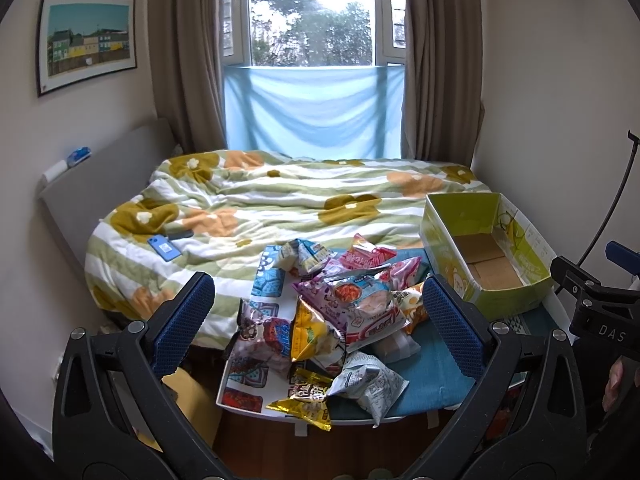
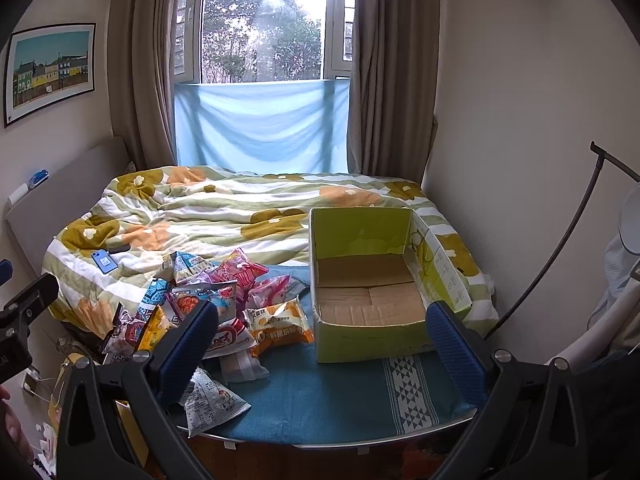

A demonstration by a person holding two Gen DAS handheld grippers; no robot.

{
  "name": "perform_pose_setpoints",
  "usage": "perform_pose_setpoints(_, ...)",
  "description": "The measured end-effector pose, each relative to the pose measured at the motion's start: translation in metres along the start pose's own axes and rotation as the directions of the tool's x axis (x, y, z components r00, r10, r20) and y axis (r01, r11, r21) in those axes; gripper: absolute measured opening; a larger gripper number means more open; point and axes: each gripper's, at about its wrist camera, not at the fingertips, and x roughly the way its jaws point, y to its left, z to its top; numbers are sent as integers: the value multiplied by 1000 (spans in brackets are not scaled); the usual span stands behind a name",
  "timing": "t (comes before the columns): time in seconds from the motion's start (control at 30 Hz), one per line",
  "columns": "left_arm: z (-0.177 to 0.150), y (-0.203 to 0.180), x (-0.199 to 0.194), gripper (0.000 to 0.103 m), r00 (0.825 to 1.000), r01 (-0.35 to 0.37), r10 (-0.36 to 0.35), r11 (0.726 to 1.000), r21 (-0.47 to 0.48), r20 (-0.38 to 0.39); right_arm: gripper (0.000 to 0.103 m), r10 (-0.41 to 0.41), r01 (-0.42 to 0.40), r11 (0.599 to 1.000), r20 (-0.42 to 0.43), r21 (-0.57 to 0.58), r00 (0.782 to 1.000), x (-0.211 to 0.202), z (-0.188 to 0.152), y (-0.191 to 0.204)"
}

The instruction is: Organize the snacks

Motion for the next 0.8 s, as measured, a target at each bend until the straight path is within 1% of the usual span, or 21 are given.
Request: perform_pose_setpoints(0.8, 3, -6, 3, 103, 1000, -10, 10, 1000, -1, -9, 103, 18, -18, 1000, -5, -2, 1000, 2, 2, -3)
